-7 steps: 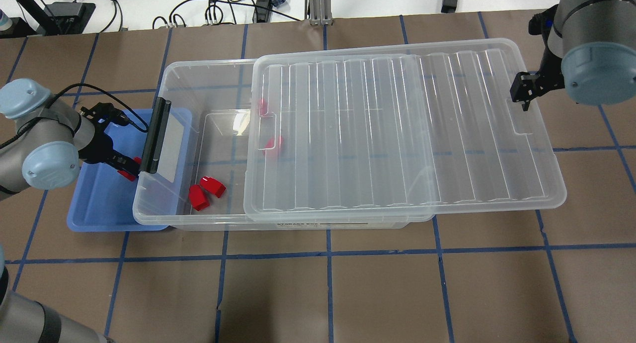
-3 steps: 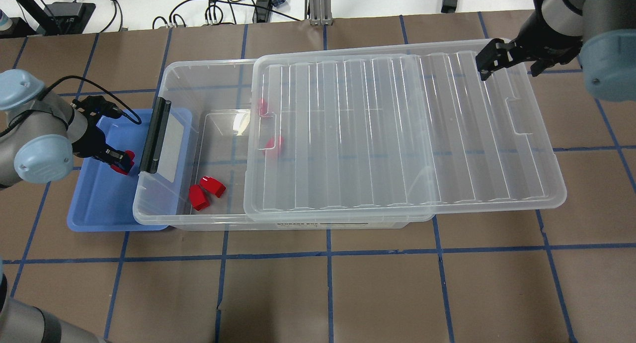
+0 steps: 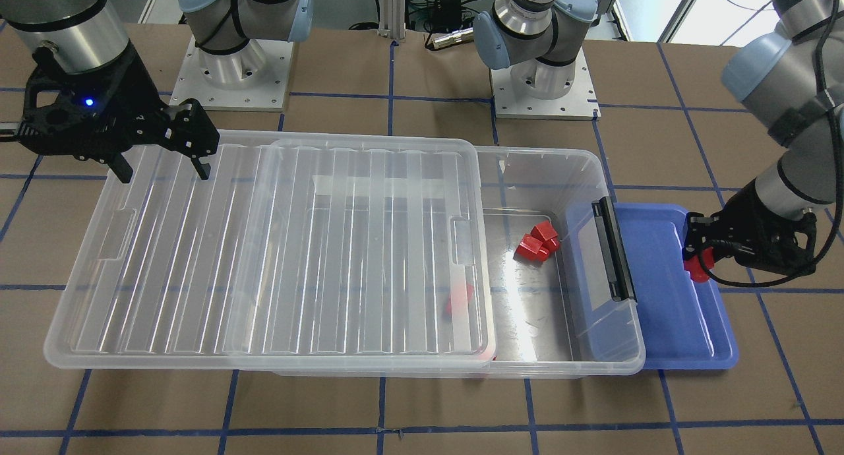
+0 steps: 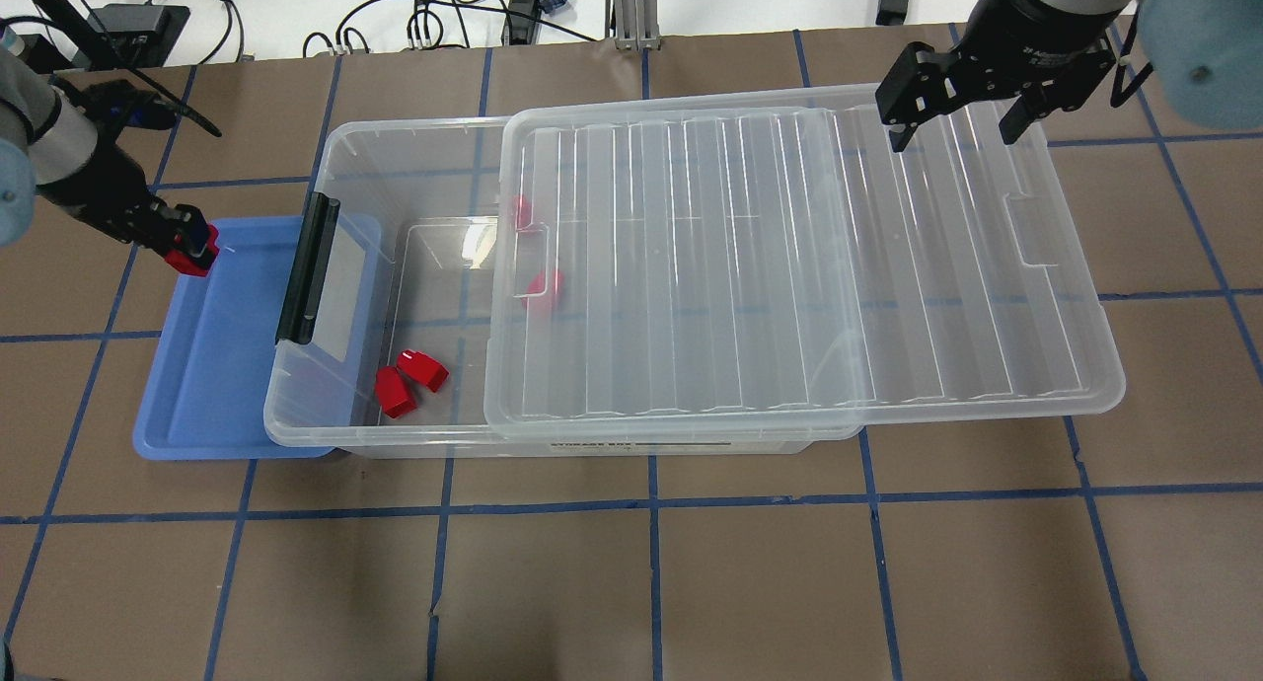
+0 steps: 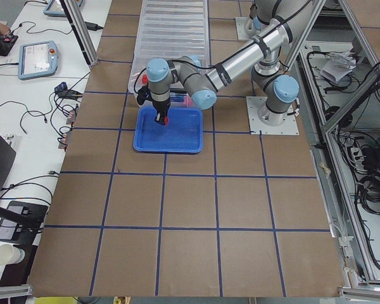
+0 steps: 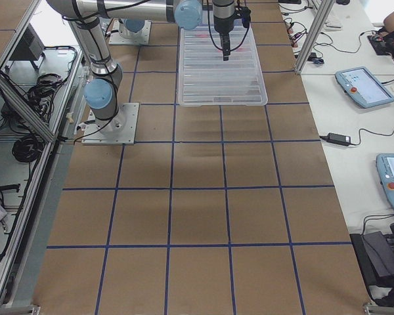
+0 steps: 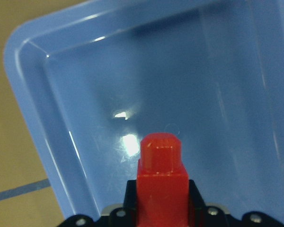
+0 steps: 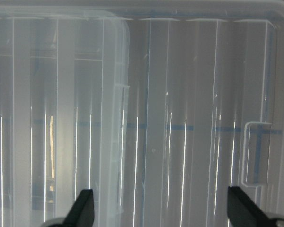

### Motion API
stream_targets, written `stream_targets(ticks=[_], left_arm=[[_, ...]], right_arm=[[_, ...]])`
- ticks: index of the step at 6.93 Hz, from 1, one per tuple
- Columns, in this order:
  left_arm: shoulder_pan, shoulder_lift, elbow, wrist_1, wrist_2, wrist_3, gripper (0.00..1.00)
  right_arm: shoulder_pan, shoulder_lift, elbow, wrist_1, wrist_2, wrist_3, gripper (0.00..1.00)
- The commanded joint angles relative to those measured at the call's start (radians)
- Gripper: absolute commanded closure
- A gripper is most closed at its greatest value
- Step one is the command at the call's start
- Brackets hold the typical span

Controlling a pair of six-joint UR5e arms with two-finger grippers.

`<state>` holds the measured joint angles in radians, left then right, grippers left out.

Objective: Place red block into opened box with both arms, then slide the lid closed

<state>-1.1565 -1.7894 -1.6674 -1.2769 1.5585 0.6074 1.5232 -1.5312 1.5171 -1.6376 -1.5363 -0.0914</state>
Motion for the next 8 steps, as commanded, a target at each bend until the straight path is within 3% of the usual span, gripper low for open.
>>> stream_targets(ticks=[1,3,6,8], left_arm=[[-0.188,0.054,0.058,-0.101,0.000,-0.301,0.96],[-0.320,0.027,0.049,-0.098,-0.006,-0.537,0.96],[-0.350,-0.007,-0.046,-0.001,-0.049,-0.669,0.97],[-0.351,-0.030,-0.075,0.014,-0.061,-0.660,1.00]], right_arm=[[0.008,0.020,-0.045,0.088,-0.010,0.027,0.00],[0.008,0.016,-0.041,0.090,-0.011,0.027,0.00],[0.008,0.013,-0.032,0.091,-0.011,0.025,0.00],[0.008,0.013,-0.035,0.085,-0.011,0.027,0.00]])
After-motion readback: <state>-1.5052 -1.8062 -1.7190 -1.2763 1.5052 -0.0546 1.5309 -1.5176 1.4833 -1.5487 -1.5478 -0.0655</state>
